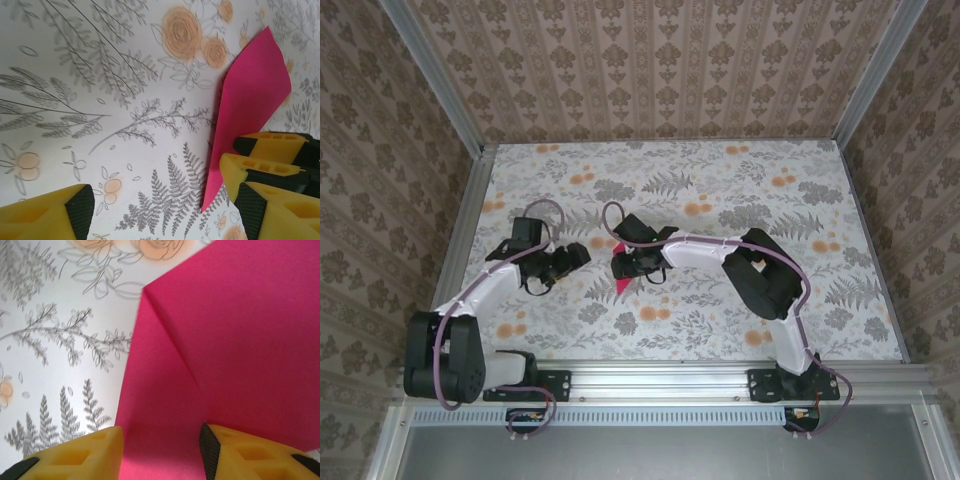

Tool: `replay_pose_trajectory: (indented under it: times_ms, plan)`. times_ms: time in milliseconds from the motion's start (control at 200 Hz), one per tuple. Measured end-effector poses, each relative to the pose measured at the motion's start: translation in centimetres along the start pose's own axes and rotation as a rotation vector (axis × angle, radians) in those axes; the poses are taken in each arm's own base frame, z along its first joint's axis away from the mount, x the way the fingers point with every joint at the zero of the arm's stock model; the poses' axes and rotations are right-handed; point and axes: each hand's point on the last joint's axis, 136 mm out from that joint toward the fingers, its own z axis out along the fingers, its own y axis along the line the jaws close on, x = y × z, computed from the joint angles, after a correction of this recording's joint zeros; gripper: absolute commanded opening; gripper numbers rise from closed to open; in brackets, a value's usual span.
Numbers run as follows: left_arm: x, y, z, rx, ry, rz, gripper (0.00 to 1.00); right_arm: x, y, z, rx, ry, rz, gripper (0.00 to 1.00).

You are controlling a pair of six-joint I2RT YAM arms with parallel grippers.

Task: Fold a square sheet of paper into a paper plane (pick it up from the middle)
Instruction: Move the paper to the center of the table.

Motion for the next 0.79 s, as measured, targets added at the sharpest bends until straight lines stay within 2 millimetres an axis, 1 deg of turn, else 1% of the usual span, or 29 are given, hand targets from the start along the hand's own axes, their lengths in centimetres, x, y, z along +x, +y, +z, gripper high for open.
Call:
replay_pose_trajectory:
  times_ms: [70,155,270,375,470,580,690,795]
  plan:
    - [0.5,-0.5,0.4,0.008,0.023,0.015,0.75,0.8,-0.4,-0.5,-0.033,0.015,-0.032,0.48]
    - [0.8,-1.4,0.8,0.021,0.046,0.041,0.71,2.3,-1.2,-1.4,-0.077,0.047,-0.058,0.48]
    - [1.3,-3.2,1.7,0.05,0.079,0.092,0.63,3.6,-2.9,-2.6,-0.123,0.077,-0.06,0.48]
    - [2.2,-5.1,2.7,0.076,0.113,0.15,0.6,4.2,-4.2,-3.5,-0.148,0.088,-0.025,0.48]
    - [3.2,-6.2,3.8,0.086,0.146,0.19,0.56,4.1,-4.8,-4.2,-0.162,0.073,0.01,0.48]
    - [3.8,-6.6,4.9,0.084,0.178,0.21,0.52,3.3,-4.3,-5.4,-0.178,0.034,0.042,0.48]
    - [4.2,-7.5,6.1,0.087,0.2,0.237,0.5,2.2,-4.1,-7.3,-0.169,-0.028,0.082,0.44]
    - [4.3,-9.1,7.0,0.101,0.214,0.27,0.5,1.8,-5.0,-9.4,-0.114,-0.094,0.142,0.43]
